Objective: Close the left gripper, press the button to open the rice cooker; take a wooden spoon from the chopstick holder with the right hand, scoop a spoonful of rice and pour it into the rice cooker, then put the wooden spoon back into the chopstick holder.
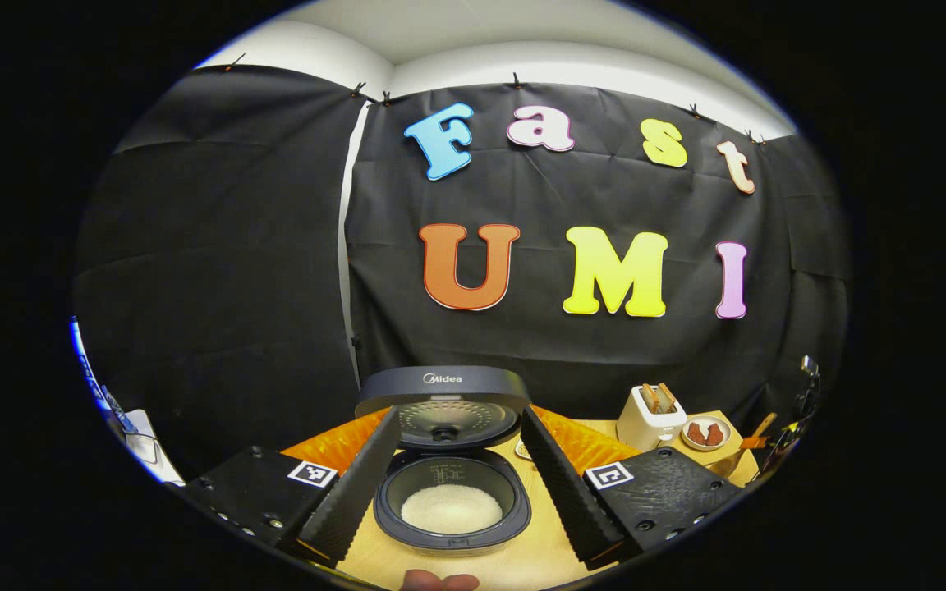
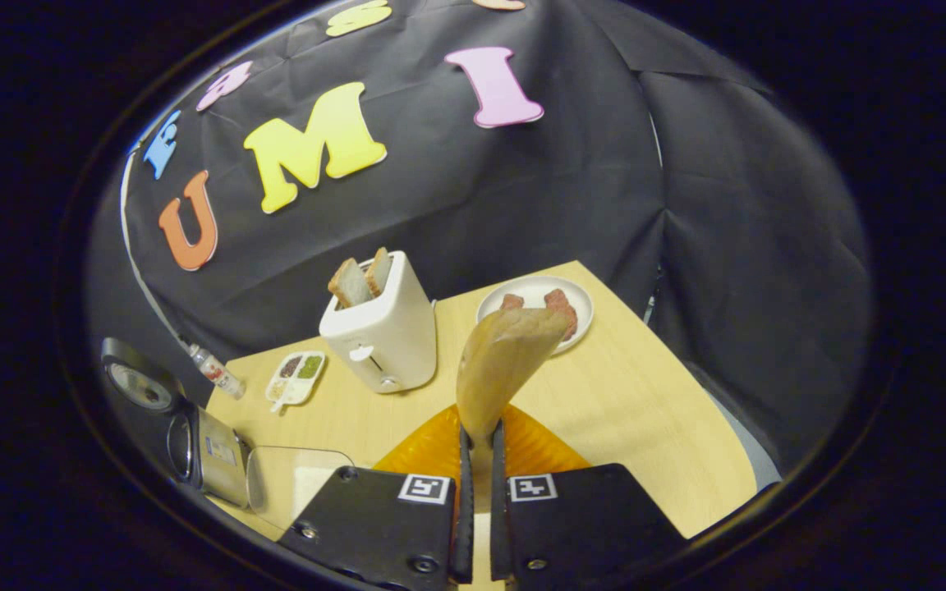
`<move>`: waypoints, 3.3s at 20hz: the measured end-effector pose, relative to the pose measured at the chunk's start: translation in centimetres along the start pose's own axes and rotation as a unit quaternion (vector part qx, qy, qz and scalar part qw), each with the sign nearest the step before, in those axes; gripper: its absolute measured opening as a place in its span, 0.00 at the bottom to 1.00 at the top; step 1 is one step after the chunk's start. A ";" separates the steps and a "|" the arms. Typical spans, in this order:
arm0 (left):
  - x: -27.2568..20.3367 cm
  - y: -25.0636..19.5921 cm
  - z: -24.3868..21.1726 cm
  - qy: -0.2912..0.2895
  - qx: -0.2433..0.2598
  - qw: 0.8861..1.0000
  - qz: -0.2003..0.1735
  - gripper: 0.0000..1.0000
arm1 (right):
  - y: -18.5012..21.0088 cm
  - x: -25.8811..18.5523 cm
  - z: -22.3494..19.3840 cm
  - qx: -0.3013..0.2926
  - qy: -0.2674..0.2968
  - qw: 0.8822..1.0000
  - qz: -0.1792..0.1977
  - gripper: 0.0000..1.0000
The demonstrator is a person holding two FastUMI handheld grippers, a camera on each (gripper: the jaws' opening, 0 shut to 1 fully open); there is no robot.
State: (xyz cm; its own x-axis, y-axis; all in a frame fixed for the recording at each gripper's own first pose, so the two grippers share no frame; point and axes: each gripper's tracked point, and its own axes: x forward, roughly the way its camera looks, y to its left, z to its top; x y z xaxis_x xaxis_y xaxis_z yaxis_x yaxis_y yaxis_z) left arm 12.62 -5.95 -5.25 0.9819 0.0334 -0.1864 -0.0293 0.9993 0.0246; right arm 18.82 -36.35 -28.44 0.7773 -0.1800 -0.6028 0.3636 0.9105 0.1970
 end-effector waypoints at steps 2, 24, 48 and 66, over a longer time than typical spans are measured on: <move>-0.6 0.8 0.0 -0.007 0.003 1.000 -0.005 0.95 | 1.8 -2.1 1.6 -0.004 -0.016 1.000 -0.001 0.12; -3.5 9.8 -1.0 0.002 -0.019 1.000 0.009 0.95 | 16.9 0.1 -14.3 -0.206 0.010 0.977 -0.053 0.12; -4.4 5.6 -1.2 0.011 0.004 1.000 -0.016 0.94 | 19.0 -0.5 -14.5 0.302 0.106 0.937 0.142 0.12; -8.2 8.8 -1.2 -0.027 -0.021 0.999 0.034 0.95 | 38.3 -11.7 -3.2 0.207 0.095 0.908 0.353 0.11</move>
State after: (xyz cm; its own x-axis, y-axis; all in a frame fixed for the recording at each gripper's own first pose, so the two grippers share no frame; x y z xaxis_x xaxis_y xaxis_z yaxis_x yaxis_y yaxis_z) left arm 4.06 2.56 -4.69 0.9861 0.1020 -0.1316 -0.1036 0.9946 -0.0055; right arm 21.97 1.81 -16.30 0.8029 0.4968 -0.3294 0.0023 0.5500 0.8352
